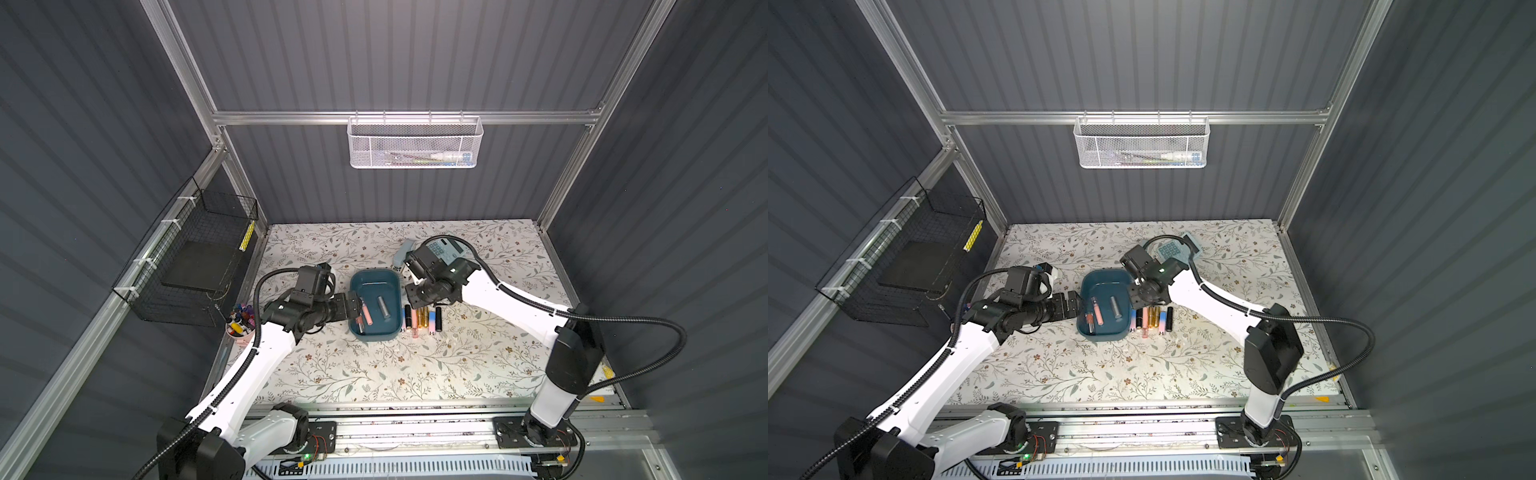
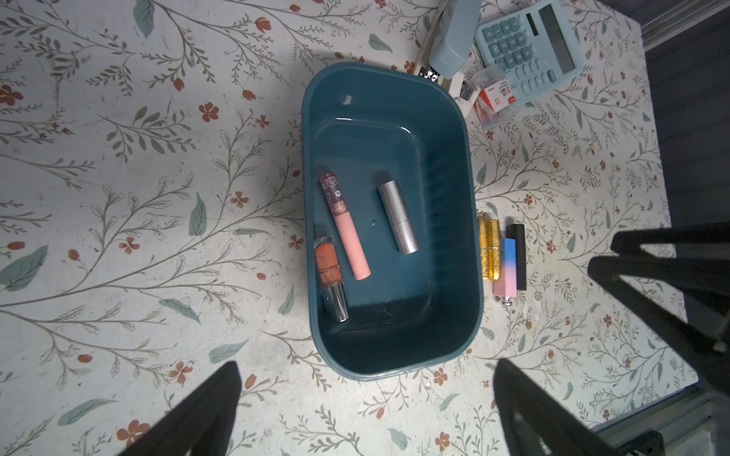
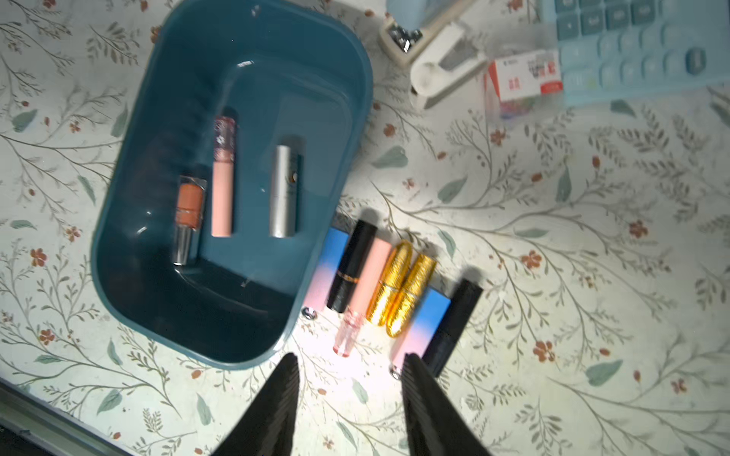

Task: Put the lipstick into the storage box
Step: Pick up the lipstick at the center of the board.

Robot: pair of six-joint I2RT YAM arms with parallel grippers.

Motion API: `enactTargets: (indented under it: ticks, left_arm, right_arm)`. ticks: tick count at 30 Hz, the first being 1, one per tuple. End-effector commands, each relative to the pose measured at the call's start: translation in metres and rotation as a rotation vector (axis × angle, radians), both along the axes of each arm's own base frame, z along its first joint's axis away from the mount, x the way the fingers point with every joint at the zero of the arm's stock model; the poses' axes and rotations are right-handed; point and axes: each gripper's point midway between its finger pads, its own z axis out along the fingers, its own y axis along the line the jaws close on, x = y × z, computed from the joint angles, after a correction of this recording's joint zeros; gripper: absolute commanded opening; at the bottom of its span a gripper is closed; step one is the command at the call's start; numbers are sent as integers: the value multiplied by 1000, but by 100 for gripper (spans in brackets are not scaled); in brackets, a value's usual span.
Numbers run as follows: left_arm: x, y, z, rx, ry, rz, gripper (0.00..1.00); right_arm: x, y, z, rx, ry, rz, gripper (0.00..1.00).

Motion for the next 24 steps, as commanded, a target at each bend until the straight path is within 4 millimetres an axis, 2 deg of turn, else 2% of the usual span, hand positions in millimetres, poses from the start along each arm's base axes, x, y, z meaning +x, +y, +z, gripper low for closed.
enactTargets:
  ticks: [1,7,15,18,24]
  left_arm:
    - [-3,3,-6,-19,16,25,100]
    - [-5,4,-14,-29,22,43,100]
    - [-7,4,-31,-33,61,60,100]
    - [-7,4,-33,-30,70,61,100]
    - [-6,6,-33,-13,71,60,100]
  right_arm:
    - [-3,-23,-3,10,-26,-72,46]
    - [-15,-55,-43,20,37,-141,46]
    - [-14,-68,-99,13,143,-184,44]
    - [-12,-69,-108,1,157,-188,44]
    - [-5,-75,-113,-8,160,-201,43]
